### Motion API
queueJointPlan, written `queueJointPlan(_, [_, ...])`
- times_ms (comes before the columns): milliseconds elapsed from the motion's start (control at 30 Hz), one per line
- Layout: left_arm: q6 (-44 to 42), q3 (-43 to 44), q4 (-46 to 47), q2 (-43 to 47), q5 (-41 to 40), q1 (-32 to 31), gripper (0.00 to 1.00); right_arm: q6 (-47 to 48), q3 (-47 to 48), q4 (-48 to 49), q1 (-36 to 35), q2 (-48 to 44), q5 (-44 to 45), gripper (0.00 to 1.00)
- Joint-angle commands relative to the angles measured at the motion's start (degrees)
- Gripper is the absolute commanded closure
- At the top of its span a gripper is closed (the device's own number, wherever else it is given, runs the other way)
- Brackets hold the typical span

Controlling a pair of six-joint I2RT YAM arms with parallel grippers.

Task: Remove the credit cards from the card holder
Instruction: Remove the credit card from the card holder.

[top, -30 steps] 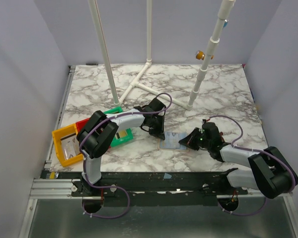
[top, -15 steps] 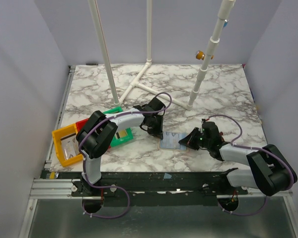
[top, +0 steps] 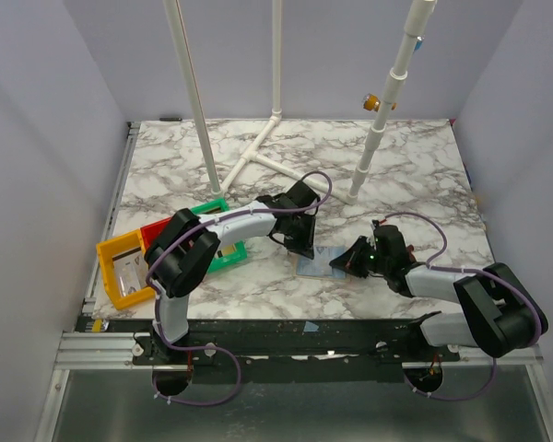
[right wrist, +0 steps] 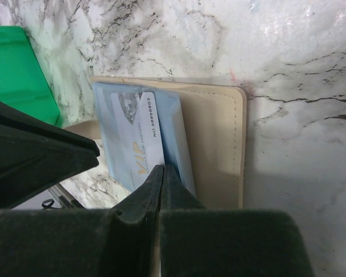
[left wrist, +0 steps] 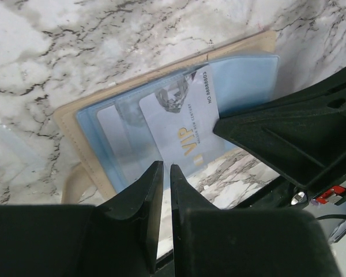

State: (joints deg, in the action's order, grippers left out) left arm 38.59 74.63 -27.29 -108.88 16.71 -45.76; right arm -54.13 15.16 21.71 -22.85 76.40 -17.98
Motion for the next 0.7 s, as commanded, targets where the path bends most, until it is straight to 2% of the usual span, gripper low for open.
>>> queueJointPlan(0, [-0.09,1.23,-0.28,-1.87,0.79,-0.77,0.88,0.85,0.66,-1.39,0.26,0.8,0.16,0.99])
queueJointPlan(333, [0.52,-0.61,-0.73,-5.2,-2.93,-0.71,0.97,0.88,-0.1,-2.28,0.29,-0.26,1.55,0.99])
queueJointPlan(667, [0.7,-2.53,-0.67,-4.15,-3.78,1.08,0.99,2.03,-1.27,-6.13,0.41,-4.44,4.64,0.99])
